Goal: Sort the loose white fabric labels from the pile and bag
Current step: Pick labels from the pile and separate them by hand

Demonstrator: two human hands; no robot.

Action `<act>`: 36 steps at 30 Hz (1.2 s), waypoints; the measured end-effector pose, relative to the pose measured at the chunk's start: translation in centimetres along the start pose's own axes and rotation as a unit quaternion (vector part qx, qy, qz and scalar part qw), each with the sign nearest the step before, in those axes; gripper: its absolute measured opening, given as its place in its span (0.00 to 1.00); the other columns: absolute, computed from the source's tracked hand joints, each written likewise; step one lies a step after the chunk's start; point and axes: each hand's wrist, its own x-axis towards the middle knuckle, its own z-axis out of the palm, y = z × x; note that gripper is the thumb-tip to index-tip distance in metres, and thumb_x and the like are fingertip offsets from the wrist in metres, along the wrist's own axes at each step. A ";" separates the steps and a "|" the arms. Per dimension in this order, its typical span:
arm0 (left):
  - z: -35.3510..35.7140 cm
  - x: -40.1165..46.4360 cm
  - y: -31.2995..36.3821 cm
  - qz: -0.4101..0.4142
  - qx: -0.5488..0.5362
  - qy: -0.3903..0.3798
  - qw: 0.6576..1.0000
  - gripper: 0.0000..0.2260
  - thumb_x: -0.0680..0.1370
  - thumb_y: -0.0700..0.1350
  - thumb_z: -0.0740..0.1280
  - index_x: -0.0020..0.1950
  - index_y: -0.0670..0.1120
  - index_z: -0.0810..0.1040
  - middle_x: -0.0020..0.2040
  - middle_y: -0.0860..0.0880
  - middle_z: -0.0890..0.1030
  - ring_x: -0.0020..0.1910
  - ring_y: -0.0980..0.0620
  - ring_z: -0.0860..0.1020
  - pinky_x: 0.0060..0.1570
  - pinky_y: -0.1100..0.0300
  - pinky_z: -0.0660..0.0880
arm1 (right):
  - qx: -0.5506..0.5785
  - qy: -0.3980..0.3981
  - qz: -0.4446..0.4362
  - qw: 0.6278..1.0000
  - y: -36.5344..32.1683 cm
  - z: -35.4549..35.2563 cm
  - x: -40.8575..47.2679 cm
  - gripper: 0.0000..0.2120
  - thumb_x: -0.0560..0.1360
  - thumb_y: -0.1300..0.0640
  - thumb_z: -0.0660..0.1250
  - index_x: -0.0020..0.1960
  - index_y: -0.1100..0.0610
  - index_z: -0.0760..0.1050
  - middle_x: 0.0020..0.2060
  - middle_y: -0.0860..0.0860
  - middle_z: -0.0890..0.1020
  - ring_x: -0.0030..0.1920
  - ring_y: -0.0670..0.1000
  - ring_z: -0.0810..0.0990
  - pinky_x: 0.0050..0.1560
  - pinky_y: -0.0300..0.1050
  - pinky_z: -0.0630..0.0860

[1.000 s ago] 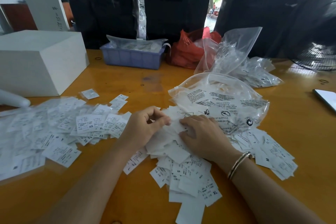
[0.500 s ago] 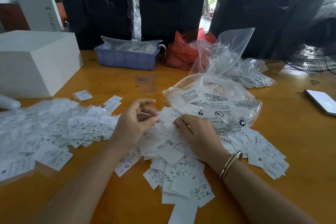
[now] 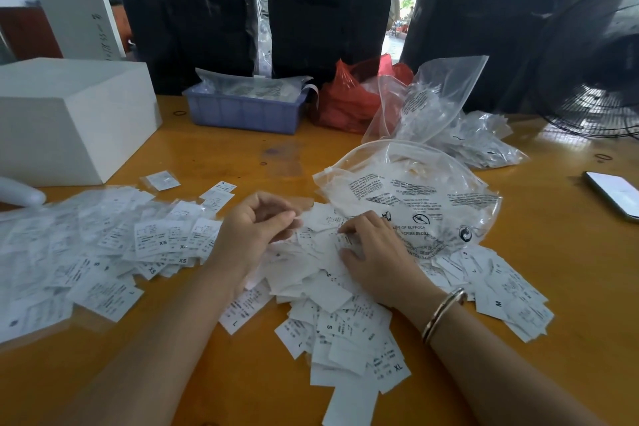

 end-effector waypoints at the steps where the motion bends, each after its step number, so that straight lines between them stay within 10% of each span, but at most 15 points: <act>1: 0.0 0.0 0.0 -0.003 -0.002 0.000 1.000 0.06 0.74 0.33 0.68 0.47 0.43 0.77 0.43 0.47 0.85 0.43 0.50 0.84 0.38 0.66 0.78 | 0.032 0.012 0.005 0.999 0.0 -0.1 0.0 0.09 0.76 0.57 0.65 0.56 0.54 0.71 0.54 0.48 0.71 0.58 0.50 0.69 0.59 0.43 0.68; 7: 0.1 -0.2 0.3 -0.006 0.020 0.001 1.000 0.06 0.69 0.43 0.74 0.43 0.53 0.83 0.39 0.51 0.84 0.42 0.53 0.84 0.39 0.67 0.78 | 0.188 0.085 0.008 0.978 -0.6 -0.6 0.1 0.09 0.72 0.55 0.72 0.37 0.47 0.73 0.42 0.45 0.76 0.47 0.46 0.74 0.49 0.36 0.71; 21: 0.4 -0.4 0.7 -0.027 -0.024 -0.042 0.998 0.12 0.61 0.57 0.74 0.37 0.50 0.85 0.37 0.48 0.84 0.40 0.52 0.83 0.39 0.65 0.77 | 0.281 0.137 0.031 0.949 -0.5 -0.4 0.0 0.03 0.77 0.57 0.66 0.45 0.51 0.77 0.32 0.40 0.77 0.32 0.33 0.74 0.32 0.27 0.68; 25: 0.3 -0.5 0.6 -0.030 -0.021 -0.048 0.998 0.12 0.62 0.56 0.74 0.37 0.49 0.85 0.37 0.48 0.84 0.40 0.52 0.83 0.39 0.65 0.78 | 0.281 0.112 0.038 0.952 -0.2 -0.3 0.0 0.05 0.78 0.60 0.63 0.50 0.50 0.73 0.26 0.41 0.74 0.24 0.42 0.68 0.23 0.32 0.63; 36: 0.4 -0.4 0.4 -0.046 -0.019 -0.049 0.998 0.06 0.64 0.51 0.73 0.36 0.49 0.84 0.37 0.47 0.84 0.38 0.53 0.82 0.38 0.66 0.77 | 0.267 0.016 0.041 0.963 -0.4 -0.2 0.2 0.12 0.76 0.60 0.65 0.56 0.45 0.73 0.39 0.44 0.79 0.36 0.36 0.74 0.36 0.30 0.70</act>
